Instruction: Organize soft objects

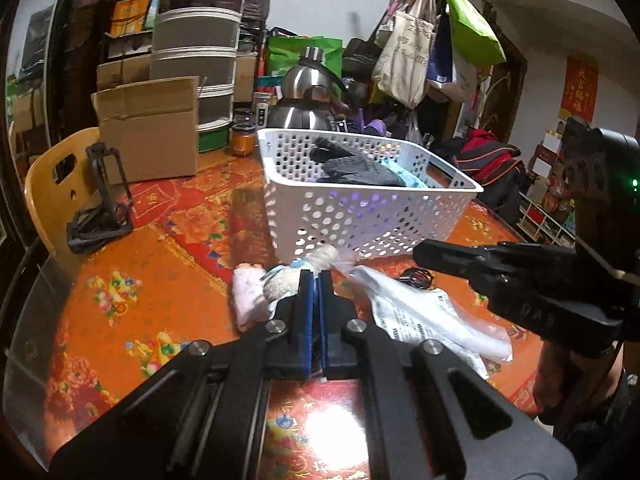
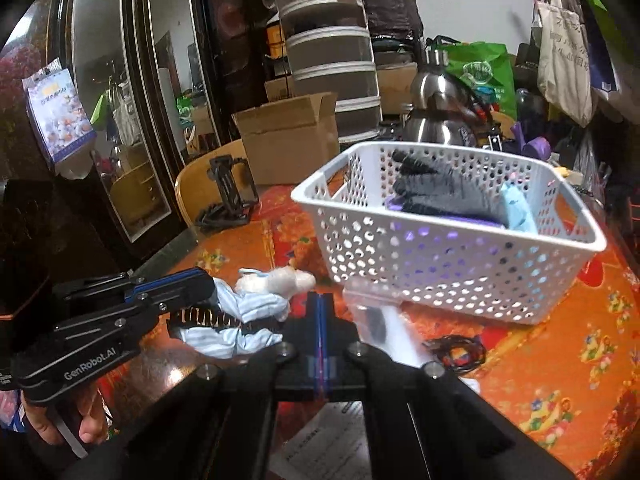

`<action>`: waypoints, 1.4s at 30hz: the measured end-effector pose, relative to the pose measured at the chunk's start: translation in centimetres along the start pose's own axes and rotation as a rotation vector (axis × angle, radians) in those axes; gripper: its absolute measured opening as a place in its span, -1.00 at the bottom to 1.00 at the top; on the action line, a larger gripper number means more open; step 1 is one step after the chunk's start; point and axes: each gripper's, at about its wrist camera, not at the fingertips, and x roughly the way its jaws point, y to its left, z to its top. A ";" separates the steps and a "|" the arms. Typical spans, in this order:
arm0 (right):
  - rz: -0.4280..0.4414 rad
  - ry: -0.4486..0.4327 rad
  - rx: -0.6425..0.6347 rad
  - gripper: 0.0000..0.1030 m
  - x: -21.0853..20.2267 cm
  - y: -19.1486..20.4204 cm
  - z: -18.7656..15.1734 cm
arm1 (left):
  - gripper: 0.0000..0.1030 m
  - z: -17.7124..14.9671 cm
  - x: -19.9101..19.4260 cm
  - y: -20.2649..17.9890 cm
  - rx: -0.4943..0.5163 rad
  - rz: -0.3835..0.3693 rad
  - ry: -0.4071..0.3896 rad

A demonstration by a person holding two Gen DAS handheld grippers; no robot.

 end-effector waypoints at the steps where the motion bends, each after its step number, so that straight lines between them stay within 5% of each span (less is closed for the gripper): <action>1: 0.001 0.001 0.003 -1.00 -0.1 -0.2 -0.1 | -0.96 0.2 0.0 -0.3 0.008 0.000 -0.001; 6: 0.084 0.071 0.082 -1.00 1.6 -1.3 -1.6 | -0.96 -0.3 0.2 -0.3 0.001 0.002 0.013; 14: 0.103 0.135 0.130 -0.51 5.8 -0.8 -3.5 | -0.95 -2.5 1.8 4.0 -0.056 0.076 0.089; 22: 0.102 0.172 0.062 -0.50 8.1 1.7 -3.3 | -0.95 -4.4 3.6 7.6 -0.117 0.074 0.160; 24: 0.106 0.169 0.055 -0.74 8.1 2.0 -3.5 | -0.95 -4.6 3.8 7.6 -0.115 0.080 0.162; 26: 0.090 0.156 0.039 -0.79 7.7 2.4 -3.4 | -0.96 -4.8 3.9 7.8 -0.123 0.068 0.159; 42: 0.056 -0.013 0.013 -0.80 -1.1 0.3 1.0 | -0.96 -0.1 0.7 3.0 -0.086 -0.021 0.028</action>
